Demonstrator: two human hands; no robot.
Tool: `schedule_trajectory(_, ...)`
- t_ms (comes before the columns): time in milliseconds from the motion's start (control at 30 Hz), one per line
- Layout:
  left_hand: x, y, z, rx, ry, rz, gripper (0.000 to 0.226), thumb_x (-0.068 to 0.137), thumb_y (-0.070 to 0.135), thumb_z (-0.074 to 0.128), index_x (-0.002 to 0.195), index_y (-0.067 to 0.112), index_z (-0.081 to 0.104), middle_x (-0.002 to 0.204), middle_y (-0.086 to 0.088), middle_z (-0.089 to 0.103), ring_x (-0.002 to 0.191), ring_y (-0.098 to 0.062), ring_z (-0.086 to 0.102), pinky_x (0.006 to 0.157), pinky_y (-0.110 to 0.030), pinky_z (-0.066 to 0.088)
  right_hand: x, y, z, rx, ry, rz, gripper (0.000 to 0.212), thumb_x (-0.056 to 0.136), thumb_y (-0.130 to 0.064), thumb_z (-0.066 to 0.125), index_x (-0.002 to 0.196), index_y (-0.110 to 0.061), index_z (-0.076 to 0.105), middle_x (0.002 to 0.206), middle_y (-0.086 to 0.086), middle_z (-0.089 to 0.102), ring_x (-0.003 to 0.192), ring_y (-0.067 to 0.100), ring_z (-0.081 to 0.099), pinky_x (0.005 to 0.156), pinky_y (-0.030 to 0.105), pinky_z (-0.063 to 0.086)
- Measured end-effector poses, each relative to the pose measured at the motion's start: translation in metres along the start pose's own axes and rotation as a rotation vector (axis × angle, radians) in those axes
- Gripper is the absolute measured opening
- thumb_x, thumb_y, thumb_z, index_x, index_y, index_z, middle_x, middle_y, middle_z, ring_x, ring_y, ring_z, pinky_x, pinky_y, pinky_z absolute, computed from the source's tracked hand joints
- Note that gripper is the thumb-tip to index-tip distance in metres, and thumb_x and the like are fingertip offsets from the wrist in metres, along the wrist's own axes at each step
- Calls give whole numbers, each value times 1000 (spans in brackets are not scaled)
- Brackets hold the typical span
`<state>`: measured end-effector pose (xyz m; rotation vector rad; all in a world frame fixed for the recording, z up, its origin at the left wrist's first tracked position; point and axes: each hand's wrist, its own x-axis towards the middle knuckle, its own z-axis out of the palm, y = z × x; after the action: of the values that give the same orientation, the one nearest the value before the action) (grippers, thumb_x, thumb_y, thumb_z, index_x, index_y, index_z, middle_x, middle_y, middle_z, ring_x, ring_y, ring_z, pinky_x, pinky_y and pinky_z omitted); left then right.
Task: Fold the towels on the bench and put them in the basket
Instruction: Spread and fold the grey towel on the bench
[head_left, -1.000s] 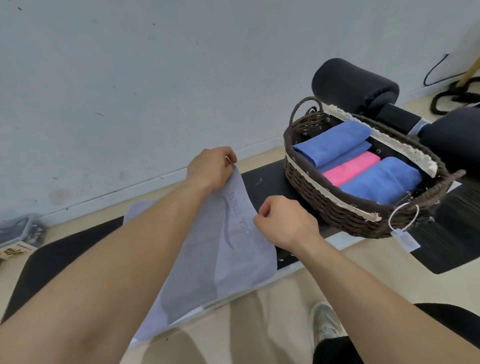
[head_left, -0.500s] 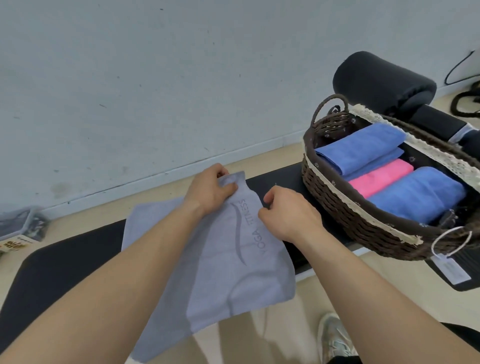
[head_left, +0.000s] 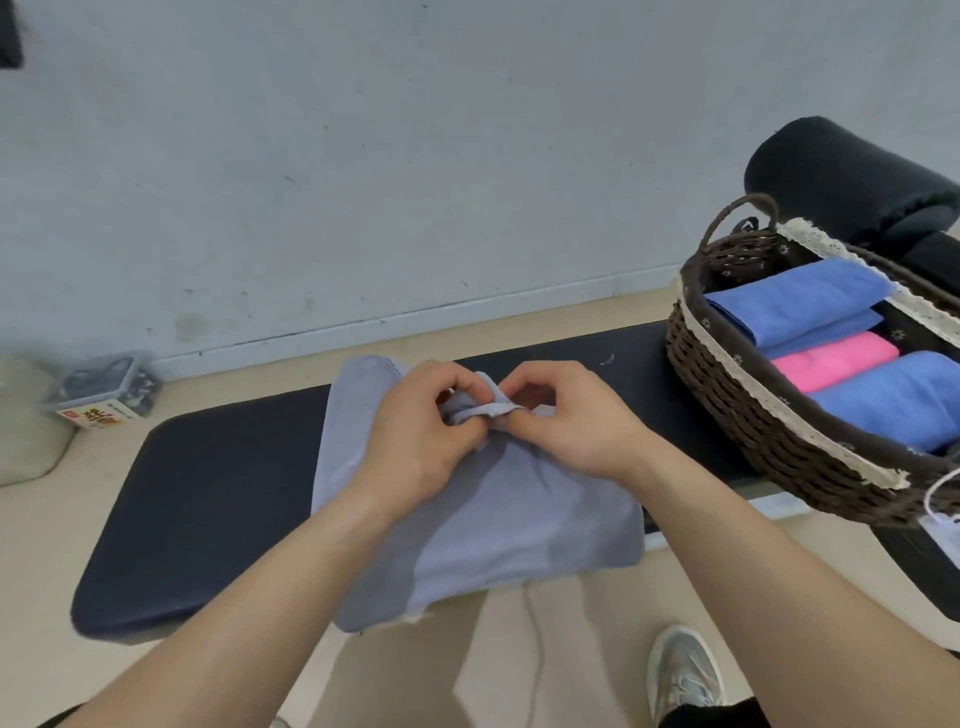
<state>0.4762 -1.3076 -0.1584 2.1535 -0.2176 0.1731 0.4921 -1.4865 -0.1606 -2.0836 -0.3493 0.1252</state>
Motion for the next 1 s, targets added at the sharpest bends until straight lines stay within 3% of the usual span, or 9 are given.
schedule_trajectory(100,-2,4,-6,-88,70,-8,18,81,12,76,85,29,74,96,11,70,90,-1,62,73,-9,44,-2,-7,2,112,50,-3,12,83,-36,78,87,-26,73,83,-2,73,78,19,67,76,34,55)
schedule_trajectory(267,-6,3,-5,-158,81,-2,17,85,15,77,89,32,77,92,18,74,91,0,66,81,-16,49,0,-8,2,167,60,26,15,80,-33,81,88,-23,74,83,3,73,70,10,62,75,37,55)
schedule_trajectory(367,-4,5,-6,-176,95,3,13,89,17,73,93,29,78,90,18,75,91,0,67,84,-21,52,-1,-9,-1,254,57,3,16,82,-27,81,94,-19,74,87,3,74,71,11,61,74,31,52)
schedule_trajectory(467,-1,6,-6,-226,140,-5,10,91,16,71,95,24,76,95,15,75,94,-1,68,83,-21,53,0,-8,-5,333,90,-34,11,85,-16,78,93,-14,72,85,-2,73,73,11,63,72,28,52)
schedule_trajectory(600,1,9,-3,-287,163,-20,10,88,14,74,92,22,71,94,13,75,94,-1,69,83,-20,54,0,-6,-3,353,102,-76,7,88,-15,75,90,-13,69,84,0,69,69,26,57,66,38,46)
schedule_trajectory(700,1,12,0,-303,152,-4,13,88,13,74,89,25,68,93,13,76,92,0,70,79,-18,53,1,-5,-2,372,117,-79,11,87,-16,76,88,-11,67,84,9,68,67,28,51,64,41,41)
schedule_trajectory(867,1,16,1,-284,150,20,14,90,10,71,94,22,64,89,11,77,90,2,70,71,-10,46,0,-6,-5,381,169,-67,17,82,-12,80,87,-12,64,89,11,71,71,27,64,71,41,51)
schedule_trajectory(1000,-2,21,0,-251,130,31,18,94,16,68,103,27,56,92,17,77,90,5,67,71,-6,41,-3,-13,-8,422,151,-96,21,82,-10,80,96,-8,64,98,11,70,75,19,68,75,31,54)
